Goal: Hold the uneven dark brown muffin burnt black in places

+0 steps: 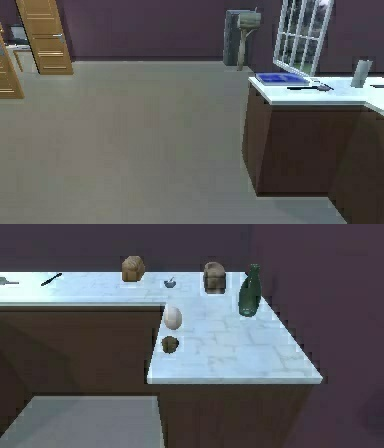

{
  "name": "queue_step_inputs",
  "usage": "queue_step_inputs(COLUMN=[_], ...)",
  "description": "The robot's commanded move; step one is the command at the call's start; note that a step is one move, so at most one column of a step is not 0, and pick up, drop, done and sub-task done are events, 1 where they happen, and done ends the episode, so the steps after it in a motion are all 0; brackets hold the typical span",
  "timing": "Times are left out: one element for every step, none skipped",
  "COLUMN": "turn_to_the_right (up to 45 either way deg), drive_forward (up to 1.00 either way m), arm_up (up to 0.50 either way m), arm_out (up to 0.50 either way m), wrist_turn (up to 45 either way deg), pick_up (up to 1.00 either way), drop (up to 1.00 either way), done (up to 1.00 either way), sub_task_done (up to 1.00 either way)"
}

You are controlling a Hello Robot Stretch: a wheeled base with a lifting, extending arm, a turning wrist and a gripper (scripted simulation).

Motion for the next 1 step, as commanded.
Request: queue_step_inputs(turn_to_the_right=[0.0], drive_forward=[0.00], arm_up=[0.50], arm_out=[0.00], wrist_turn=[0.0], pick_up=[0.00], drop=[0.00], done=[0.00], sub_task_done=[0.00])
